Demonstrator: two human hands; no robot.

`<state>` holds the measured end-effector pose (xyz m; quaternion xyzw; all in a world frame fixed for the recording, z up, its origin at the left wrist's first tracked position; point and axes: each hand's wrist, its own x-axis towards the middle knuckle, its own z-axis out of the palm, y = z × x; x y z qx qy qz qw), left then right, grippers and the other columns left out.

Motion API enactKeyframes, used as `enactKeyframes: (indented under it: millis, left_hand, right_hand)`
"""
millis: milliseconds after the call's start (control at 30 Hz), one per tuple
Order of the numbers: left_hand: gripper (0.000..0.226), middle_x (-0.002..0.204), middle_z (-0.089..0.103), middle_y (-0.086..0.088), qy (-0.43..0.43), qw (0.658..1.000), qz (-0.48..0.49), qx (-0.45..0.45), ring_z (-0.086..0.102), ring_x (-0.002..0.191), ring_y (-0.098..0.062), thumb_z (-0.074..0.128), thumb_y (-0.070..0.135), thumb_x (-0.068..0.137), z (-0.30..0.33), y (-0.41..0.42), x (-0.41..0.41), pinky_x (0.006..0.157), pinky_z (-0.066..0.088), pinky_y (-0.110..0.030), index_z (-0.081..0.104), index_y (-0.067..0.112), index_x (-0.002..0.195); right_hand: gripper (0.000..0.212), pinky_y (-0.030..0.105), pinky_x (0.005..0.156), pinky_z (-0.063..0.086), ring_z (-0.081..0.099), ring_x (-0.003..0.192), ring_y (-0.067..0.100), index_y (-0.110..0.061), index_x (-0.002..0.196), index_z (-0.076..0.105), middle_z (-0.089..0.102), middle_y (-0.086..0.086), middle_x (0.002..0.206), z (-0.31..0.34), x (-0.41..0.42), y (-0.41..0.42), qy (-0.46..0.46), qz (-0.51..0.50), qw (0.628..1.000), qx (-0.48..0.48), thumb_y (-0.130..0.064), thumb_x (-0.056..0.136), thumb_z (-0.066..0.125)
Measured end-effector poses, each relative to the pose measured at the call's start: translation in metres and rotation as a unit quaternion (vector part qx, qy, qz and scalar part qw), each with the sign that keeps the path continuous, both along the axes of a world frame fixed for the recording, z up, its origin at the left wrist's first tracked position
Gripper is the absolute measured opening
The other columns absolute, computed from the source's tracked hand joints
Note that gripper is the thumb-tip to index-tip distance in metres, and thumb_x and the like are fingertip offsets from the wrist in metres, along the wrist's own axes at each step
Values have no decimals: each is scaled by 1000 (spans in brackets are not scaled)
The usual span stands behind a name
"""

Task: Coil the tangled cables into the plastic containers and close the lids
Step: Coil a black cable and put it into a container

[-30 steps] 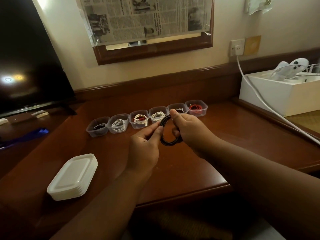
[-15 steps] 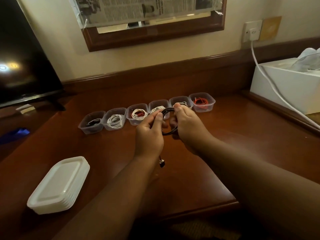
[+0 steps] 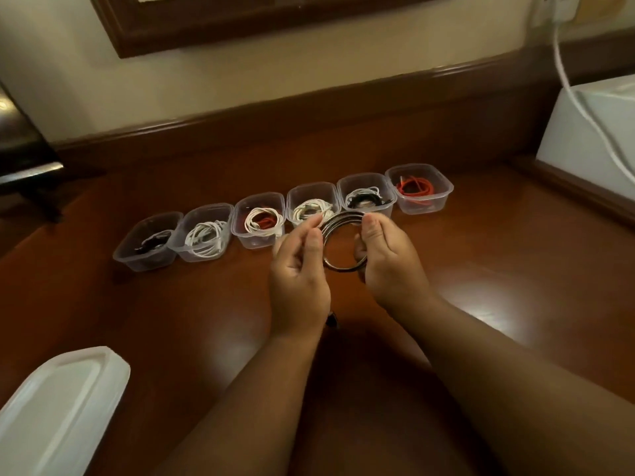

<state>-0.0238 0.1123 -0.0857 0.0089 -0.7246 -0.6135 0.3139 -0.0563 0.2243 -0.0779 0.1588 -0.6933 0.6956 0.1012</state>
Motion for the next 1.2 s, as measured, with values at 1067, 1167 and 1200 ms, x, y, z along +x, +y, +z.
enactKeyframes:
  millis: [1067,1167,1200]
  left_hand:
    - [40,99,72,3,-78,993,-39,-78,73,83,-16,67,4,86,2,-10,3,77,62,-43,68,33,114]
    - [41,90,71,7,-77,976,-2,-205,69,78,-8,67,10,87,2,-16,3,72,62,-38,67,33,121]
    - [40,83,71,5,-94,974,-10,-204,70,74,-11,65,10,89,3,-17,3,71,61,-42,66,35,121]
  right_hand:
    - [40,37,51,38,50,57,13,-14,95,52,50,-8,66,-17,-22,18,150,-79,953,250,-48,97,29]
    - [41,43,49,38,49,56,19,-14,94,50,49,-6,65,-16,-24,22,170,-89,942,275,-48,98,29]
    - [40,44,49,39,49,56,20,-14,95,50,50,-5,66,-16,-26,23,173,-90,939,283,-48,98,29]
